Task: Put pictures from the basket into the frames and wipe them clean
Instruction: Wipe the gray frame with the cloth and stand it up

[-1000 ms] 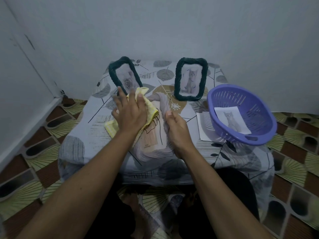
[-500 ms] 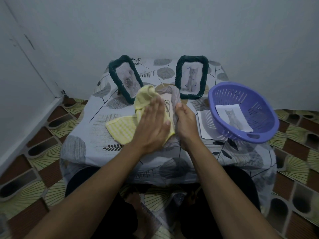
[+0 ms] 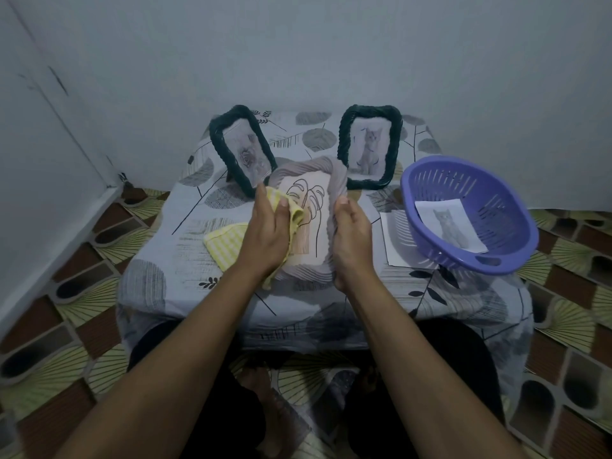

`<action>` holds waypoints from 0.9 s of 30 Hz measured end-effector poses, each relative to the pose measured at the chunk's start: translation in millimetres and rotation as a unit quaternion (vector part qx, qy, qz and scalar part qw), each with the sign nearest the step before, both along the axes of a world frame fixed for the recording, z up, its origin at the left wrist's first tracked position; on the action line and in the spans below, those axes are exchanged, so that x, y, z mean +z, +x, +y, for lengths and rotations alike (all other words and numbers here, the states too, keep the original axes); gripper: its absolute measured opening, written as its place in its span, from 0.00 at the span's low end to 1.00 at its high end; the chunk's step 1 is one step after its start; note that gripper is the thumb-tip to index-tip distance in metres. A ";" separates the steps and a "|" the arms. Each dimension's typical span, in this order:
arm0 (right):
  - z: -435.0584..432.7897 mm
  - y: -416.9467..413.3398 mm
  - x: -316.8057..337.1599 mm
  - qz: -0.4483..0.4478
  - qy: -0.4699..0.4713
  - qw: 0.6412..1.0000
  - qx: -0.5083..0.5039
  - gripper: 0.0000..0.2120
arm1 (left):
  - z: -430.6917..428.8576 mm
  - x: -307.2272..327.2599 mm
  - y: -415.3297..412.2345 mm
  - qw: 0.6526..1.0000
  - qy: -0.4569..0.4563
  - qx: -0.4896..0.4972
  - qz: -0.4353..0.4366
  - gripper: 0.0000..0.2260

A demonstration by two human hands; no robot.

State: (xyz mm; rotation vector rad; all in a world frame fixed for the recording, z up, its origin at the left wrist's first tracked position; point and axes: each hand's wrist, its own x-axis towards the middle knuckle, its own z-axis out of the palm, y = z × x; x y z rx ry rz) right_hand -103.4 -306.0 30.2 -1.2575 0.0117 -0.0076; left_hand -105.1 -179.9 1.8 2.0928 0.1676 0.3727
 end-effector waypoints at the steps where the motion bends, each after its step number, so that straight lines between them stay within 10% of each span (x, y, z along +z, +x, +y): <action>1: 0.5 1.4 -1.0 -0.001 0.011 1.000 -0.021 0.14 | -4.6 -2.7 -4.3 1.000 -0.004 -0.001 0.015 0.29; 14: 19.3 -2.6 -4.0 0.011 0.124 0.978 -0.169 0.13 | -27.5 -2.1 -3.3 0.951 -0.268 0.153 0.027 0.20; 20: 9.7 2.2 -19.3 0.053 0.299 0.951 -0.063 0.14 | 6.1 9.1 -0.6 0.961 -0.161 0.224 -0.007 0.16; 27: -32.2 23.8 -22.5 0.195 0.253 0.943 0.090 0.28 | 46.8 7.7 0.4 0.992 -0.005 0.124 -0.015 0.15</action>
